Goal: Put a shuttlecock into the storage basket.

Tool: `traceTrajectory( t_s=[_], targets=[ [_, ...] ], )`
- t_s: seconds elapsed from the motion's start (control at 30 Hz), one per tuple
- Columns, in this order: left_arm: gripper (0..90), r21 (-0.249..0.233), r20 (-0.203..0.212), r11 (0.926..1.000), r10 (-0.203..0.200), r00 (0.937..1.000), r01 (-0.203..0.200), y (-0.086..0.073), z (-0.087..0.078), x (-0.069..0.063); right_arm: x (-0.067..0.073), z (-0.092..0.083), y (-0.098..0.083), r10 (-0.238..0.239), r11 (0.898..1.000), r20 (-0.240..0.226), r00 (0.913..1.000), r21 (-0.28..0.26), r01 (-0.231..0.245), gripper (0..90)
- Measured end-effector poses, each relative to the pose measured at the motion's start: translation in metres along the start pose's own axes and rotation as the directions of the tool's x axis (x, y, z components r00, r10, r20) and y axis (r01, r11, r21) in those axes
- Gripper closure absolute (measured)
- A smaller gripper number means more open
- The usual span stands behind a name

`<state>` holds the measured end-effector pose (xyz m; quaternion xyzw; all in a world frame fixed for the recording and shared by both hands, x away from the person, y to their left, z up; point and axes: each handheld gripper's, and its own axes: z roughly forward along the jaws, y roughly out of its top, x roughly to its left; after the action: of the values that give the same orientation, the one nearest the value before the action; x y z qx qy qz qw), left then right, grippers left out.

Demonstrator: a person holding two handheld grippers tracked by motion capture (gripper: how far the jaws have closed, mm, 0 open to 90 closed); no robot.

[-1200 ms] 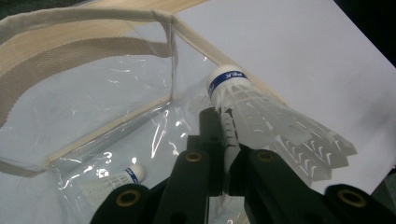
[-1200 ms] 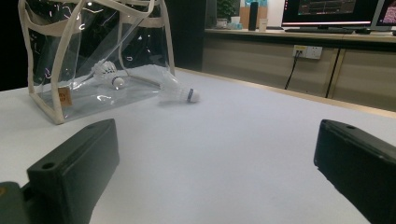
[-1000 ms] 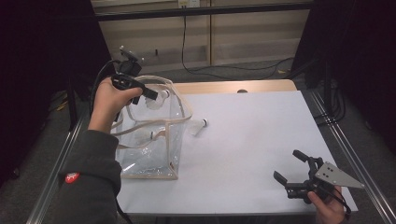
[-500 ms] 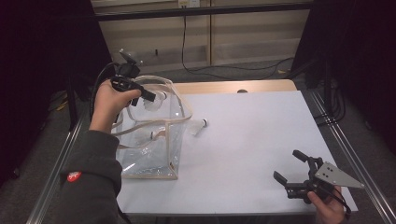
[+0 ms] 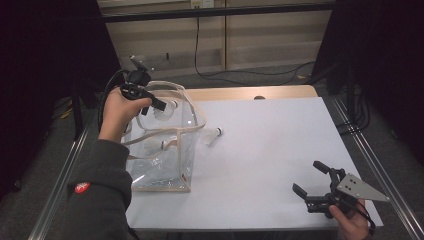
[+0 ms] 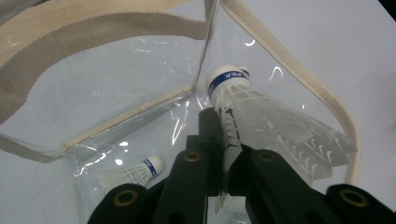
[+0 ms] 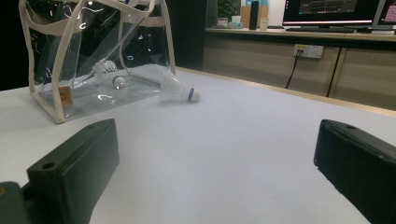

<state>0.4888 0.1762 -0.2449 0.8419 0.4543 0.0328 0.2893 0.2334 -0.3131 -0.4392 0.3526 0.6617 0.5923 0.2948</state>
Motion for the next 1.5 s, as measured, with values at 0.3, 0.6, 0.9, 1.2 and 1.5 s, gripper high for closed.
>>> traceTrajectory(
  t_s=[0.3,0.6,0.9,1.2,1.5],
  targets=[
    [85.8,0.001,-0.014,0.9999,-0.011,0.9998,0.011,-0.004,0.007,0.008,0.0,0.0,0.0,0.003,1.0,0.002,1.0,-0.003,-0.003,0.0],
    [77.6,-0.009,-0.015,0.9997,-0.022,0.9997,0.022,-0.008,0.007,0.011,0.001,0.0,0.0,0.0,1.0,0.0,1.0,0.002,0.0,0.0],
    [71.9,-0.019,0.023,0.9998,-0.006,0.9997,0.007,-0.01,0.002,0.005,0.001,0.0,0.0,0.004,1.0,0.001,1.0,0.002,-0.004,0.0],
    [64.7,-0.025,0.071,0.9997,0.005,0.9975,-0.004,-0.011,-0.002,-0.003,0.0,0.0,0.0,-0.001,1.0,0.002,1.0,-0.002,0.001,0.0],
    [55.0,-0.04,0.125,0.9989,0.028,0.9917,-0.023,-0.012,-0.006,-0.012,0.0,-0.001,0.0,-0.006,1.0,0.002,1.0,-0.003,0.006,0.0]
  ],
)
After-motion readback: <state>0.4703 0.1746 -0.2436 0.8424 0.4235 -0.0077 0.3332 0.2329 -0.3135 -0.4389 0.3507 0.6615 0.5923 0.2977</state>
